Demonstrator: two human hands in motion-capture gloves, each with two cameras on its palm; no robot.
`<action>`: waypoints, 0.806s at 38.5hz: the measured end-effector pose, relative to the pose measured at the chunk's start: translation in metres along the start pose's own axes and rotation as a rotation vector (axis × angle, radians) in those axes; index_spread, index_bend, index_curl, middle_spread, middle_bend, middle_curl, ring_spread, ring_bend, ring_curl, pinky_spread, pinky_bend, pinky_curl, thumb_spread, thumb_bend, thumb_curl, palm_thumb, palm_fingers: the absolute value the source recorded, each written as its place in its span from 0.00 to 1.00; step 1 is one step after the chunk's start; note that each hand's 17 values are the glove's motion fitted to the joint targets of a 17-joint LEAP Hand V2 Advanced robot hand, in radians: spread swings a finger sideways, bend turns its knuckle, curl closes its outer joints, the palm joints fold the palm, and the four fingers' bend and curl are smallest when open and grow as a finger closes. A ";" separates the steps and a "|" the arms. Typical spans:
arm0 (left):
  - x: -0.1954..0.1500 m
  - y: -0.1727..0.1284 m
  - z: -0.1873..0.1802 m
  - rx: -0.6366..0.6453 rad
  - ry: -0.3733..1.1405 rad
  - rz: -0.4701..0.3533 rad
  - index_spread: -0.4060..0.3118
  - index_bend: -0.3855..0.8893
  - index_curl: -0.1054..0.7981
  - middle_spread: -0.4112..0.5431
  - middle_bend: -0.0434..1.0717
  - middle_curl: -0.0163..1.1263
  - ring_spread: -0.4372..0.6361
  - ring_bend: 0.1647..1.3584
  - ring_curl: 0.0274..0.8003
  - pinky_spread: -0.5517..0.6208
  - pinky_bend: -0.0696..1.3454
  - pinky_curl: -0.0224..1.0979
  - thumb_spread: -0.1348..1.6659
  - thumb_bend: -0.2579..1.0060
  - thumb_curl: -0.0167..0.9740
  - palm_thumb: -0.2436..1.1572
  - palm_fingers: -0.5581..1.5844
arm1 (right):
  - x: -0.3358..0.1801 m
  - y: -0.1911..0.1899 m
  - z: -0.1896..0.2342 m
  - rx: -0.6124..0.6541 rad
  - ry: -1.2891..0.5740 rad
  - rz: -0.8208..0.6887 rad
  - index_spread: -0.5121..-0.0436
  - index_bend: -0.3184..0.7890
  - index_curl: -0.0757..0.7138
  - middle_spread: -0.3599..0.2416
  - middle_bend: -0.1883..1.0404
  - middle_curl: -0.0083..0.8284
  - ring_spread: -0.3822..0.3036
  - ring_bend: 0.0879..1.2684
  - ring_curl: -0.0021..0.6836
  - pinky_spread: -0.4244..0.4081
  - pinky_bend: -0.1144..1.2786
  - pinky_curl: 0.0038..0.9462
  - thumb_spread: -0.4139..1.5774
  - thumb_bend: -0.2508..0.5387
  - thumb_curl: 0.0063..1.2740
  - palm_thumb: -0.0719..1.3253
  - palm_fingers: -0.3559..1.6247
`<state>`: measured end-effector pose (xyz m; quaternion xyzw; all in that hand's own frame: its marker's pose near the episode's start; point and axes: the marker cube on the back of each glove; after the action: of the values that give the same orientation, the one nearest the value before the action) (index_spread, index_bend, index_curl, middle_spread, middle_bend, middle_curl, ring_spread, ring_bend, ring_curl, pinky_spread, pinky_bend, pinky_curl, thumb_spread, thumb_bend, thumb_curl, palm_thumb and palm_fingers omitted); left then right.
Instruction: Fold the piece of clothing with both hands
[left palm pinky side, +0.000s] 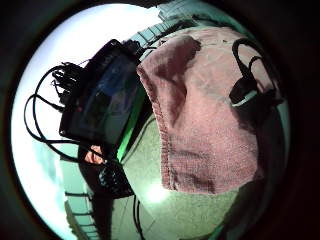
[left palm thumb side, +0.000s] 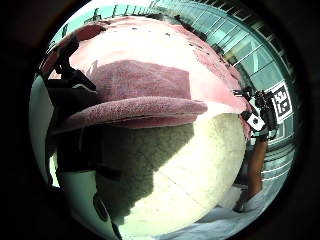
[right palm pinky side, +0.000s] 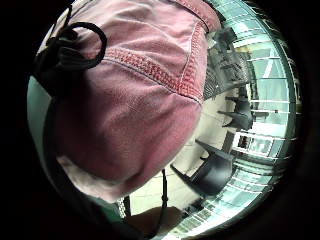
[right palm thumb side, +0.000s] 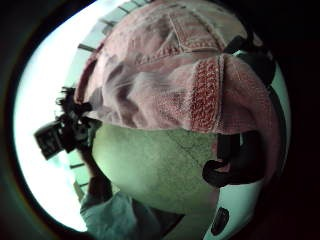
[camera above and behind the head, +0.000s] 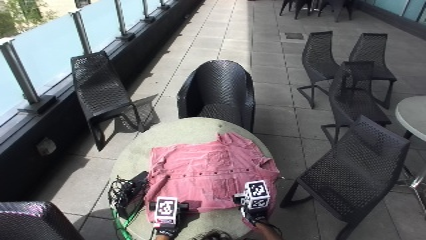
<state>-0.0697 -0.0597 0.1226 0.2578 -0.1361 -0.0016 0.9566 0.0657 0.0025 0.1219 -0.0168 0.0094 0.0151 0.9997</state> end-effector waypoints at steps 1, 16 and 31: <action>0.004 0.009 -0.003 -0.063 0.029 0.007 0.28 0.58 0.47 0.24 0.22 0.31 0.30 0.33 0.31 0.51 0.29 0.30 0.74 0.28 0.34 0.61 0.72 | 0.000 0.000 -0.002 0.028 0.010 -0.006 0.31 0.51 0.41 0.38 0.33 0.33 0.48 0.34 0.39 0.61 0.51 0.34 0.76 0.51 0.26 0.60 0.49; 0.001 0.016 -0.141 -0.752 0.323 0.344 0.12 0.49 0.53 0.06 0.42 0.42 0.08 0.36 0.42 0.28 0.22 0.34 0.74 0.26 0.36 0.67 0.87 | 0.001 0.018 -0.123 -0.352 0.040 -0.325 0.41 0.42 0.51 0.19 0.53 0.50 0.18 0.48 0.56 0.24 0.40 0.35 0.81 0.59 0.26 0.73 0.85; -0.019 -0.183 -0.021 -0.623 -0.001 -0.071 0.09 0.48 0.60 0.05 0.41 0.44 0.04 0.46 0.51 0.22 0.25 0.39 0.78 0.24 0.36 0.71 0.86 | -0.038 -0.196 -0.176 0.024 0.025 0.081 0.41 0.36 0.46 0.19 0.56 0.56 0.21 0.64 0.69 0.15 0.55 0.45 0.79 0.49 0.24 0.73 0.84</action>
<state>-0.0706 -0.2067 0.0100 -0.0430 -0.1206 -0.0768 0.9888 0.0304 -0.1999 -0.0465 -0.0047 0.0226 0.0554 0.9982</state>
